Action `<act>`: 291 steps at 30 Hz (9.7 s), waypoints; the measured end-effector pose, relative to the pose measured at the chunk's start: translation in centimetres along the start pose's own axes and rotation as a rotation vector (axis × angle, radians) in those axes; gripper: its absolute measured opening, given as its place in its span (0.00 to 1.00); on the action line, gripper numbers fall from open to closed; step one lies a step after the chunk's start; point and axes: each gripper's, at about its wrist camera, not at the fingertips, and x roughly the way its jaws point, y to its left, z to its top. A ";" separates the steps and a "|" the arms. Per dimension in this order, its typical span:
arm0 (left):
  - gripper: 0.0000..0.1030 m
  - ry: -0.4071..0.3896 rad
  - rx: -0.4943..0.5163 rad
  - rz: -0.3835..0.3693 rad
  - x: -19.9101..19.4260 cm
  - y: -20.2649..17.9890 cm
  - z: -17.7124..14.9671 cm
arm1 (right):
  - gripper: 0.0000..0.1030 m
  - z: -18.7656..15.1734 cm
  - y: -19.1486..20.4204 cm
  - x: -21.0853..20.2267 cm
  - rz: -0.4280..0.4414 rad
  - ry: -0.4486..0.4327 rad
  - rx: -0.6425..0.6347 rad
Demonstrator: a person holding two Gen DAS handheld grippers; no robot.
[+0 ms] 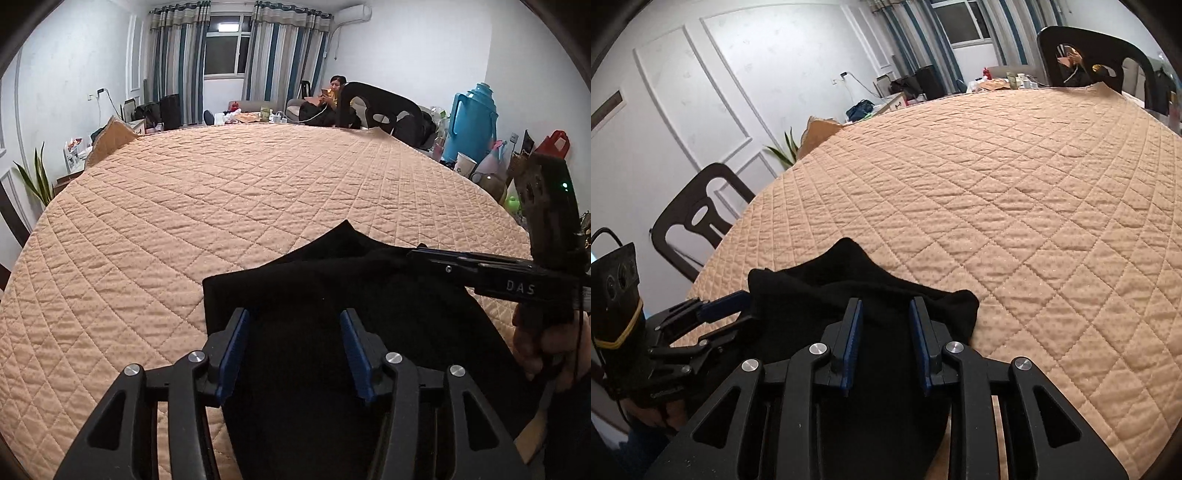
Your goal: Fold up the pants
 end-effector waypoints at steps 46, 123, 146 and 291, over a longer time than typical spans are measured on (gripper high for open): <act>0.55 -0.081 -0.101 0.032 -6.0 0.9 -6.8 | 0.30 -10.5 6.2 -6.7 -0.211 -0.109 -0.250; 0.39 -0.039 -0.275 -0.031 -2.1 13.2 1.6 | 0.29 2.6 0.9 1.7 0.078 0.010 0.014; 0.40 -0.023 -0.094 0.115 1.0 10.4 6.3 | 0.29 6.6 2.9 4.9 0.001 0.025 -0.152; 0.81 0.085 -0.101 0.289 -3.2 5.3 -5.2 | 0.43 -6.0 4.6 -1.8 -0.210 0.080 -0.312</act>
